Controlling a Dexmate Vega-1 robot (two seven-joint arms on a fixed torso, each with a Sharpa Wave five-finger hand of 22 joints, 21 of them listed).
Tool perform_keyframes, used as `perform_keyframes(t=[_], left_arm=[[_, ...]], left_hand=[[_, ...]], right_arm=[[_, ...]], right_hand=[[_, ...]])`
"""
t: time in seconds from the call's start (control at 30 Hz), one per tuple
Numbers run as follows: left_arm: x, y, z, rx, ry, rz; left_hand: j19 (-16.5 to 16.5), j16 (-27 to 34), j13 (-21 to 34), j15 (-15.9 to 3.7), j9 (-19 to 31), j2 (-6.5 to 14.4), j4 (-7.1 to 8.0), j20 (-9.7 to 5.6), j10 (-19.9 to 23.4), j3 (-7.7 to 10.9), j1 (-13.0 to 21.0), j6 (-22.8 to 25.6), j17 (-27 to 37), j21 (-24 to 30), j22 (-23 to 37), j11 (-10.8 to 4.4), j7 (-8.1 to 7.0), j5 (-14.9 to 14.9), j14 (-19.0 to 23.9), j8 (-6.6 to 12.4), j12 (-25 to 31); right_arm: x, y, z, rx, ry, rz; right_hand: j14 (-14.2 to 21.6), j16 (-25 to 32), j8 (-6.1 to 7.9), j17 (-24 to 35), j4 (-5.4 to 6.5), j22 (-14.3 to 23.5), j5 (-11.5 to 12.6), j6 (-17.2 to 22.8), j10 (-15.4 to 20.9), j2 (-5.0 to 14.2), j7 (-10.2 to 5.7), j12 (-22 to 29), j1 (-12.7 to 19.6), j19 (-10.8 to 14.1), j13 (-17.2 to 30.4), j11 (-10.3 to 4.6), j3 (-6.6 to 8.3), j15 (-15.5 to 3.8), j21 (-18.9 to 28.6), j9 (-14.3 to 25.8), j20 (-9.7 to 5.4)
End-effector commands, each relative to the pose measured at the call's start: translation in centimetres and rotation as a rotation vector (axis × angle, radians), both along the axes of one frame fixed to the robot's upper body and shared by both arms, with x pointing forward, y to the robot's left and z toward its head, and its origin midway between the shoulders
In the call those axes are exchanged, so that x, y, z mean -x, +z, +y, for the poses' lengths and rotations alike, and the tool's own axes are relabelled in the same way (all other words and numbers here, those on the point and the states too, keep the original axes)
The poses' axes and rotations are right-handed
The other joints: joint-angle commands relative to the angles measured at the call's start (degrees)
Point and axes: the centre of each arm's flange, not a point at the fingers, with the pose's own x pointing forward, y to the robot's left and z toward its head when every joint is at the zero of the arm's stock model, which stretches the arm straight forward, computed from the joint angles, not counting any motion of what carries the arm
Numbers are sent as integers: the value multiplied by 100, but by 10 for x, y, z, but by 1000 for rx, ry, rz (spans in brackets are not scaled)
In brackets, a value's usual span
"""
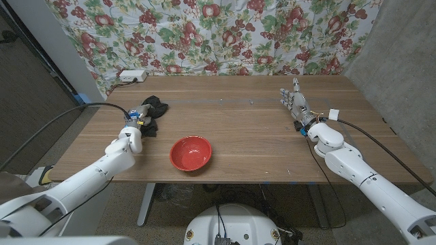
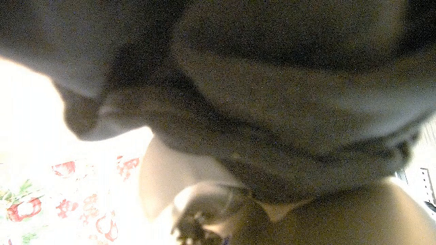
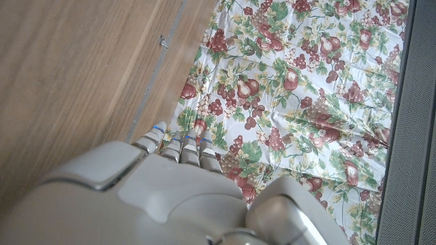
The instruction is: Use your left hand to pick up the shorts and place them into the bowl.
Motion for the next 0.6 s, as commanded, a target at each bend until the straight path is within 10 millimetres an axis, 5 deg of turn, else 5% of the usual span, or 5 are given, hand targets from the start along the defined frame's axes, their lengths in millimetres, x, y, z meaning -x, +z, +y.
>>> perform_keyframes(t=[0.03, 0.23, 0.6], left_arm=[[-1, -3, -2, 36, 12, -29], [-1, -1, -4, 43, 15, -55], [4, 12, -6, 30, 25, -112]], left_hand=[[-33, 1621, 86, -920, 2728, 84, -1061, -1098, 117, 1128, 393, 368, 3098, 3150, 3738, -29, 285, 142, 218, 456, 70], [-92, 1854, 168, -882, 3072, 51, -1064, -1067, 474, 1117, 466, 429, 3200, 3275, 3809, -104, 315, 252, 356, 755, 228], [-78, 1900, 208, -875, 3156, 29, -1076, -1069, 646, 1123, 481, 336, 3216, 3297, 3811, -106, 243, 284, 372, 783, 317]], right_arm=[[1, 0, 0, -3, -3, -1], [1, 0, 0, -2, -5, -2], [-2, 0, 2, -7, -2, 0]], right_hand=[[-11, 10, 23, 19, -9, 29, 18, 67, 57, 24, 9, 13, 9, 49, 22, -4, -21, -51, -1, 9, 10], [-10, 9, 21, 19, -9, 29, 19, 69, 58, 25, 8, 12, 11, 50, 22, -29, -20, -51, -3, 9, 11], [-9, 7, 19, 20, -9, 29, 20, 74, 62, 32, 9, 10, 12, 49, 22, -3, -17, -57, -8, 9, 14]])
